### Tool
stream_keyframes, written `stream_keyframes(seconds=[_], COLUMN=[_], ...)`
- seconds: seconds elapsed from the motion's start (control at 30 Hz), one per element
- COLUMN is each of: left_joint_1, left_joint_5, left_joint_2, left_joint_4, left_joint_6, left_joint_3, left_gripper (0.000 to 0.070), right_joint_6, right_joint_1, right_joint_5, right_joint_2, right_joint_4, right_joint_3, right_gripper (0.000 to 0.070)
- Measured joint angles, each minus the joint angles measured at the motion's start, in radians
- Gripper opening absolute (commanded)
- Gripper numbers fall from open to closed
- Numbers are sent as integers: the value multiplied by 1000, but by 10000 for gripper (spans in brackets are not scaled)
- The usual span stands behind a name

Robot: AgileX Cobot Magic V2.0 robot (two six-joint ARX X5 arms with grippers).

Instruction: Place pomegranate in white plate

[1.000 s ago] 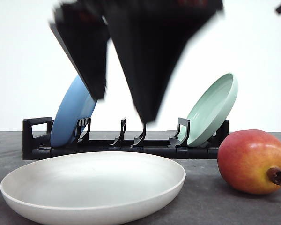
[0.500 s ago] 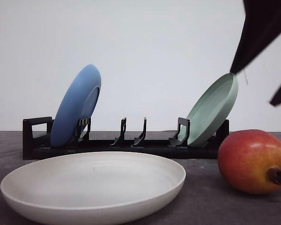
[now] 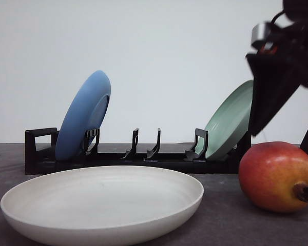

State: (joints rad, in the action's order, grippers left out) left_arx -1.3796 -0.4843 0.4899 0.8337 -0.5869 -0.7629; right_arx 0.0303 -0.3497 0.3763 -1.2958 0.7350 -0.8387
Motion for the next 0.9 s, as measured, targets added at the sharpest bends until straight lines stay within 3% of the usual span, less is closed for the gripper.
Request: stream_keyframes(seconds=[0.17, 0.33, 0.5, 0.73, 0.9], left_joint_1=[0, 0, 0, 0, 0], left_joint_5=[-1, -1, -1, -1, -1], left_joint_2=[-73, -93, -98, -98, -98], left_joint_4=[16, 72, 73, 67, 67], left_joint_6=[-10, -13, -18, -20, -26], left_joint_3=[3, 3, 3, 3, 3], left_gripper=[556, 555, 555, 555, 555], right_joint_6=[0, 1, 20, 52, 61], right_joint_1=[-30, -50, -92, -308, -411], right_joint_5=[-10, -12, -17, -13, -13], right_joint_2=[-92, -159, -198, -315, -427], right_joint_4=[-21, -21, 2, 58, 52], right_joint_3=[0, 0, -53, -344, -479], right_gripper=[700, 415, 417, 419, 419])
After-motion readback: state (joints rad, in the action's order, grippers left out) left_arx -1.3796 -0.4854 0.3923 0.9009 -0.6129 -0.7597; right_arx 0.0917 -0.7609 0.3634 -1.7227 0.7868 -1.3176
